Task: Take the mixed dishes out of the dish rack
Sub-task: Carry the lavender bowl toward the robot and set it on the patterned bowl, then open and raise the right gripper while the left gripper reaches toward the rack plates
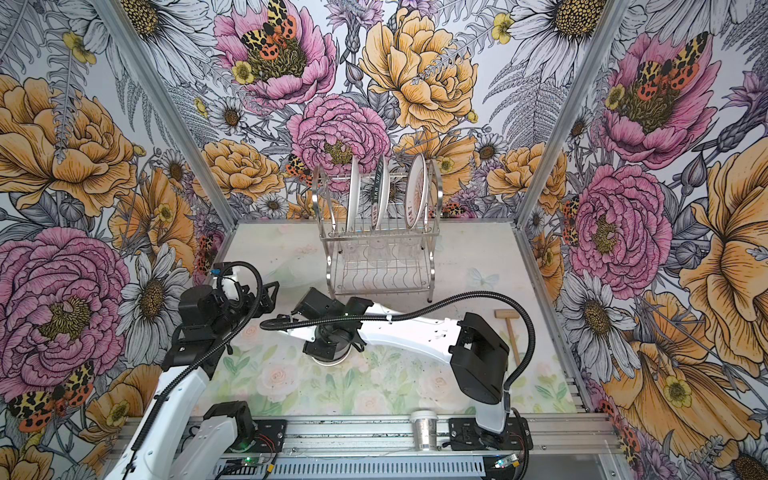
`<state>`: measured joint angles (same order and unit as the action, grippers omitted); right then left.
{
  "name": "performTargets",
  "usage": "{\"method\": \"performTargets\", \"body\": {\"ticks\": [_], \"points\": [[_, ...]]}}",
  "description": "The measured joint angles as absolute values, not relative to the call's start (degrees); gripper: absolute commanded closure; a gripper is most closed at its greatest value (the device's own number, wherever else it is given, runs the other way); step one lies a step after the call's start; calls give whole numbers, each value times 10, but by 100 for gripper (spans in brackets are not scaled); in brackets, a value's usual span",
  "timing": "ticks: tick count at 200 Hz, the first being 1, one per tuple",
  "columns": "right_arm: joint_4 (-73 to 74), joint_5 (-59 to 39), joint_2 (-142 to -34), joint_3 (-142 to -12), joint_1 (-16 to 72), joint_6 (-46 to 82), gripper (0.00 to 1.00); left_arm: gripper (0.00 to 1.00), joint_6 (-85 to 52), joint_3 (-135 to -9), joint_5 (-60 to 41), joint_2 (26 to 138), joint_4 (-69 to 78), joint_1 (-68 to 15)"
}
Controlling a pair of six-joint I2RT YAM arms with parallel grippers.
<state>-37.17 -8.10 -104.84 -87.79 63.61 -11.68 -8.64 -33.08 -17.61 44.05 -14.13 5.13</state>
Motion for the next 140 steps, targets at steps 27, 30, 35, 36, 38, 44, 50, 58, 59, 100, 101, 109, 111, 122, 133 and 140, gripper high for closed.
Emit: {"method": "performTargets", "body": {"ticks": [27,30,35,36,38,44,50,58,59,100,101,109,111,122,133,140], "points": [[-342,-77,-1020,-872,620,-94,47,1,-87,-331,-180,434,-141,51],[-338,-76,-1016,-870,618,-90,46,1,-87,-331,-180,433,-141,51],[-330,-74,-1010,-867,615,-85,46,1,-87,-331,-182,432,-141,51],[-329,-74,-1009,-866,614,-85,46,1,-87,-331,-182,432,-141,51],[-327,-73,-1007,-865,614,-85,45,1,-87,-331,-183,432,-141,51],[-317,-71,-999,-858,611,-80,44,1,-87,-331,-185,432,-141,51],[-303,-68,-989,-847,608,-75,43,1,-89,-331,-188,431,-141,51],[-286,-62,-974,-830,605,-70,41,1,-89,-331,-191,429,-141,51],[-284,-62,-973,-829,605,-69,40,1,-89,-331,-191,429,-141,51],[-176,-20,-884,-714,583,-23,22,1,-93,-332,-227,390,-117,47],[-172,-17,-881,-711,583,-19,22,1,-93,-333,-227,390,-116,46],[-152,-4,-862,-691,579,-8,19,1,-93,-336,-230,379,-109,41],[-146,0,-856,-686,578,-8,18,1,-93,-337,-230,378,-108,40],[-118,19,-827,-659,573,7,14,1,-93,-345,-232,370,-100,28],[-85,38,-795,-629,569,14,11,1,-93,-358,-232,368,-97,14],[-62,50,-772,-607,564,22,9,1,-91,-368,-232,369,-96,3]]}}
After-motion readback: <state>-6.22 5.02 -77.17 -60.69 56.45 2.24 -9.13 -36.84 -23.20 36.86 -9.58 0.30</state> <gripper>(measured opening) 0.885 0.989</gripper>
